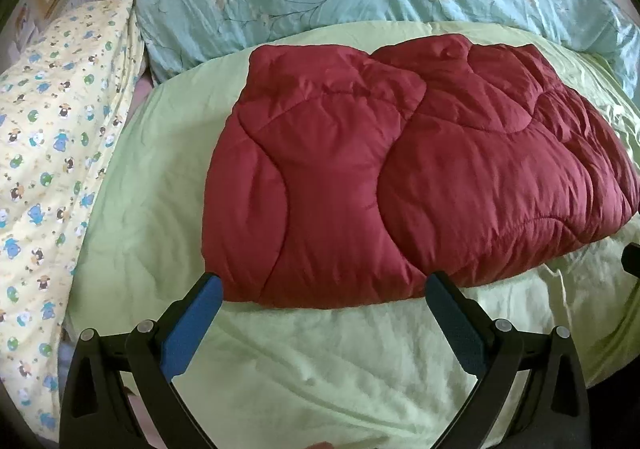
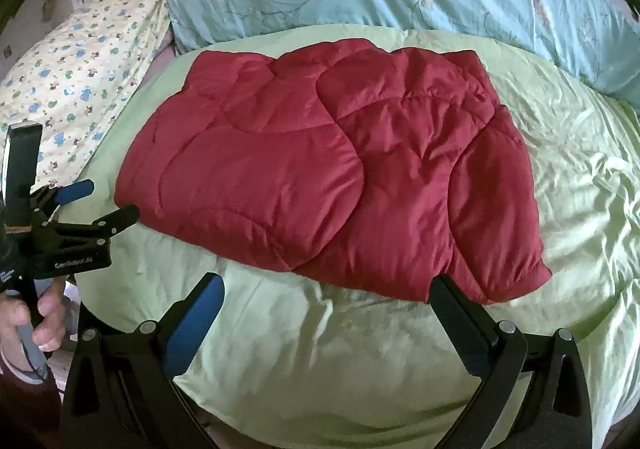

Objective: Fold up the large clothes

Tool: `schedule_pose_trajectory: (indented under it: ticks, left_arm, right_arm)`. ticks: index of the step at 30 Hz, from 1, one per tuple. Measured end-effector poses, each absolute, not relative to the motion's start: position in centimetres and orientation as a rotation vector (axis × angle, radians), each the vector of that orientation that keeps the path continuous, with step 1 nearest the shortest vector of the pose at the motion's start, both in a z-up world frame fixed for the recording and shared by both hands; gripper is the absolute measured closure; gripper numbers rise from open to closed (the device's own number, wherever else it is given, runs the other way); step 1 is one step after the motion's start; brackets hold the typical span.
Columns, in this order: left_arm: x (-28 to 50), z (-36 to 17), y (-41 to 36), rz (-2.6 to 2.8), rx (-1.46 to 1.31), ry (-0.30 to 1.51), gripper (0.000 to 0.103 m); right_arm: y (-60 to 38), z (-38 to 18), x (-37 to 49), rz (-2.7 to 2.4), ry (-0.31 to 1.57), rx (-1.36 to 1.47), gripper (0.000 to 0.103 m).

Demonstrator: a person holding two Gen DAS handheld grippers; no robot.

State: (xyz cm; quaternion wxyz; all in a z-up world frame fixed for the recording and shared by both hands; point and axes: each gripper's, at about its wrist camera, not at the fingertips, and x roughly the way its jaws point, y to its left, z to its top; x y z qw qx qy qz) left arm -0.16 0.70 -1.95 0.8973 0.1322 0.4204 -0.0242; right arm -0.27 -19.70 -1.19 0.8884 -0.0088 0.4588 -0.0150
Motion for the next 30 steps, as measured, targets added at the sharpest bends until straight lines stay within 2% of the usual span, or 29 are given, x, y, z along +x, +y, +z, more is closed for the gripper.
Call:
schedule_pose_trajectory:
  ticks: [30]
  left_arm:
    - [1.2, -1.9, 0.5, -0.036, 0.293, 0.855, 0.0]
  right_arm:
    - [-19.0, -0.1, 2.5, -0.008, 0.957, -0.053, 0.0]
